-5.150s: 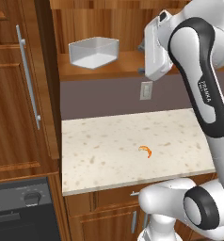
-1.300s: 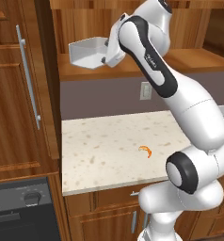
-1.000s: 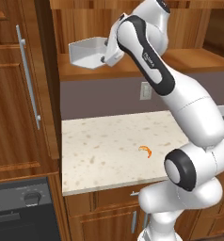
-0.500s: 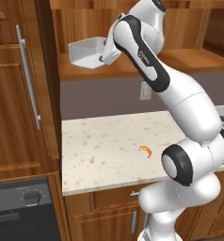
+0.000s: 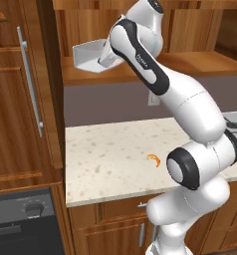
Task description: Retrieve the tupperware from the cabinet, then place the raw meat into the tupperware to avoid contamination.
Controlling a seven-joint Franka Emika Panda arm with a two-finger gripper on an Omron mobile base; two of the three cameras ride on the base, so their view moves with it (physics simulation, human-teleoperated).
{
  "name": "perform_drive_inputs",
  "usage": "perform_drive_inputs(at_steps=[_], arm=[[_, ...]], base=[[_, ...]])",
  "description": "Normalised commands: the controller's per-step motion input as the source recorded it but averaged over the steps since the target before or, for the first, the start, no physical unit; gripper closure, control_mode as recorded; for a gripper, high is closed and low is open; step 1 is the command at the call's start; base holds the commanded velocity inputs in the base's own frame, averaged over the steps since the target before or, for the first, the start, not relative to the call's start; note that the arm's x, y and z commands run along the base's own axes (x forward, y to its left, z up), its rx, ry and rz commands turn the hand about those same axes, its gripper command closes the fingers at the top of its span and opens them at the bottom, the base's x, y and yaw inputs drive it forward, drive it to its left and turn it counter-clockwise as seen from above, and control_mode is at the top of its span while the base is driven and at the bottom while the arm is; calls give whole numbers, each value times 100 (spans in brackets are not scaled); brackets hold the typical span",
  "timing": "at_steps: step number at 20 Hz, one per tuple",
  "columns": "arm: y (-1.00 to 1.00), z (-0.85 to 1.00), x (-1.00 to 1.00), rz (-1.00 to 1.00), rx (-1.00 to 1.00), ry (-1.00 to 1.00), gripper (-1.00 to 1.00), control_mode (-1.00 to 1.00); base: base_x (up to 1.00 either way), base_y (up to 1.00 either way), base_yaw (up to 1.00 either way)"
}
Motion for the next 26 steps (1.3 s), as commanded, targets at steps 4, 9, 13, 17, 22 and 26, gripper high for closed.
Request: perform_drive_inputs(at_steps=[4, 9, 13, 17, 22, 26], arm=[[19, 0, 21, -5, 0, 1, -100, -100], [13, 0, 21, -4, 0, 1, -100, -100], [1, 0, 22, -5, 0, 3, -100, -100], [0, 0, 20, -5, 0, 4, -100, -100], [0, 0, 21, -4, 0, 4, -100, -100], [0, 0, 25, -4, 0, 4, -100, -100]], base=[[0, 0, 0], [0, 0, 0], [0, 0, 0], [0, 0, 0], [0, 0, 0], [0, 0, 0]])
